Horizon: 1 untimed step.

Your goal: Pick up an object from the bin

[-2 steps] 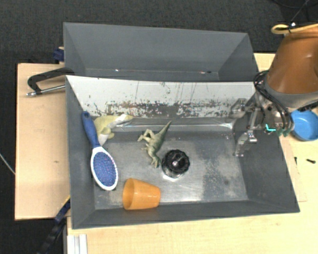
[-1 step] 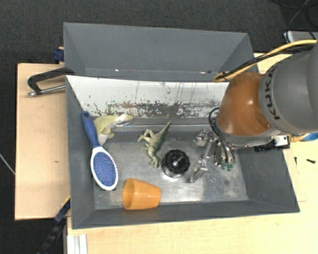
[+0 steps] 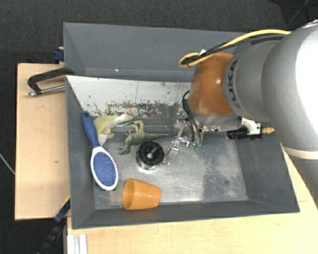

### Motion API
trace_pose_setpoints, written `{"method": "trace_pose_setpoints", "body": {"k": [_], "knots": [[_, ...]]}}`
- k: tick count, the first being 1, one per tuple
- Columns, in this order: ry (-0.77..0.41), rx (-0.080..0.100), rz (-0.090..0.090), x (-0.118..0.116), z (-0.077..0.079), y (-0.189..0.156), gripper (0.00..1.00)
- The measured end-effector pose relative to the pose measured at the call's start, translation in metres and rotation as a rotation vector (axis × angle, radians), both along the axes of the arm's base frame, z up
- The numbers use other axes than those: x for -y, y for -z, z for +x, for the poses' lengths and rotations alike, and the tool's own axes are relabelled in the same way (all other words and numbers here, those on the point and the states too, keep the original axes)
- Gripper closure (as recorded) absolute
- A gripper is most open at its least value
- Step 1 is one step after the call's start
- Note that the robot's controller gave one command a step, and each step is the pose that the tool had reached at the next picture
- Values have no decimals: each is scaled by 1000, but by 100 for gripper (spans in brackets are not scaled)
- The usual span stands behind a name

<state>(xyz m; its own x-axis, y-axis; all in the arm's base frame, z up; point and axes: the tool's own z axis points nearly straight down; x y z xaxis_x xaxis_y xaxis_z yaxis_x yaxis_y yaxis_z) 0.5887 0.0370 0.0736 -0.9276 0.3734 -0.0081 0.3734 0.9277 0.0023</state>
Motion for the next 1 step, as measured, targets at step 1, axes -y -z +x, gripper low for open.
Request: {"method": "trace_pose_setpoints", "body": {"k": [1], "knots": [[-188, 5, 0, -89, -30, -1, 0]]}}
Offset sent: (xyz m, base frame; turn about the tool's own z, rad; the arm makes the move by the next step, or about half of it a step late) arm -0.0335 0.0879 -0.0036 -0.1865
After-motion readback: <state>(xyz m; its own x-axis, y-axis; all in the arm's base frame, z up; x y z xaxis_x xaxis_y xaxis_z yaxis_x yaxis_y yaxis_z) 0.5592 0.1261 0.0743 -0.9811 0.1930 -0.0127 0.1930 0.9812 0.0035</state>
